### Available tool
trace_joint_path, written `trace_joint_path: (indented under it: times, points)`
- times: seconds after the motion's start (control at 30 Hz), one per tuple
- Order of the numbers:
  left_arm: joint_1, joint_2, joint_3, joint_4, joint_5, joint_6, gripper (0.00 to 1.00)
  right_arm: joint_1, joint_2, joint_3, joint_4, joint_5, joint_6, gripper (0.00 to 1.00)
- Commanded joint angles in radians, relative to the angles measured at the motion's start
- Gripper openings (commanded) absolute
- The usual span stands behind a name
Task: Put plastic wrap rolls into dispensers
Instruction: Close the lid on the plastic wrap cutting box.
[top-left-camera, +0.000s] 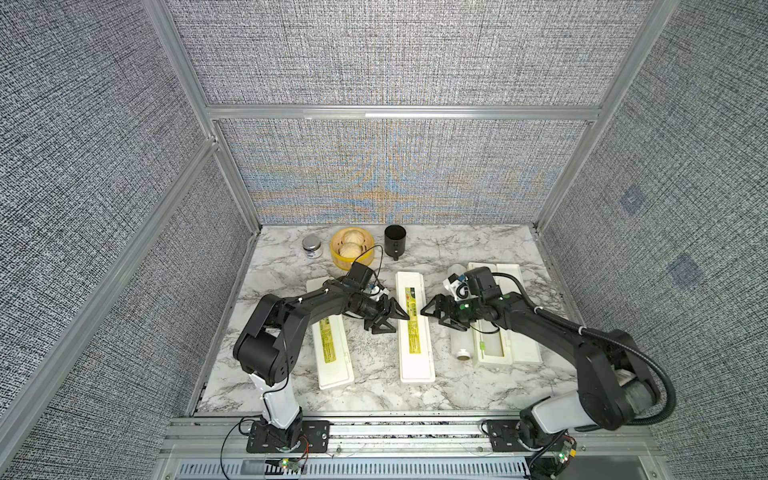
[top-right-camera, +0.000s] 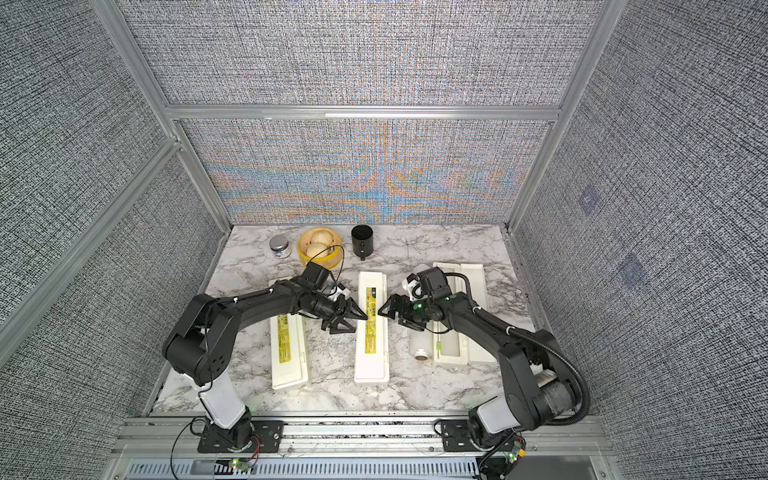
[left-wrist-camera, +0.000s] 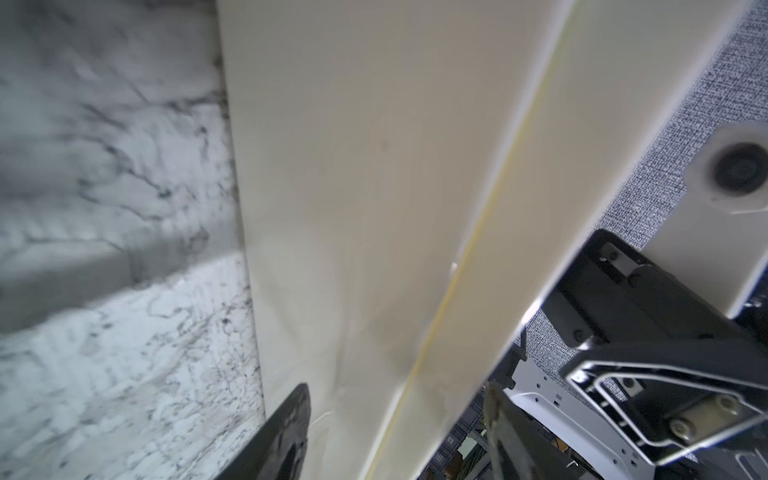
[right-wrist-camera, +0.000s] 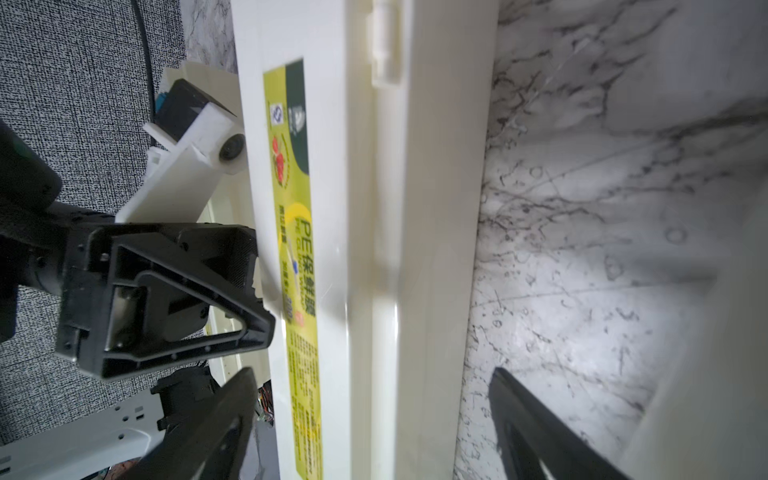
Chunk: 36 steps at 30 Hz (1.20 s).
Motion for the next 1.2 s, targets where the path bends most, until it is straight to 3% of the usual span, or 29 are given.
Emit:
trace_joint_path:
  times: [0.0,0.23,0.43,0.63,0.83,1.17]
  points:
    - [0.016,0.048,0.073,-0.044,-0.015,0.056,0.65,-0.017,0.070,0.070,0.007,-0.047,-0.036,0.88]
    - [0.034,0.199,0.238,-0.044,-0.011,0.054,0.64,-0.050,0.262,0.237,0.057,-0.105,-0.021,0.82]
    - [0.049,0.255,0.266,0.017,0.026,0.000,0.62,-0.052,0.366,0.293,0.157,-0.206,0.041,0.73]
    - [0.049,0.264,0.218,0.030,0.037,-0.010,0.60,-0.048,0.395,0.261,0.294,-0.260,0.136,0.70]
    - [0.057,0.281,0.166,0.169,0.064,-0.102,0.59,-0.037,0.408,0.227,0.394,-0.283,0.202,0.70]
    - [0.094,0.241,0.169,0.094,-0.024,-0.070,0.58,-0.033,0.375,0.197,0.341,-0.239,0.173,0.70]
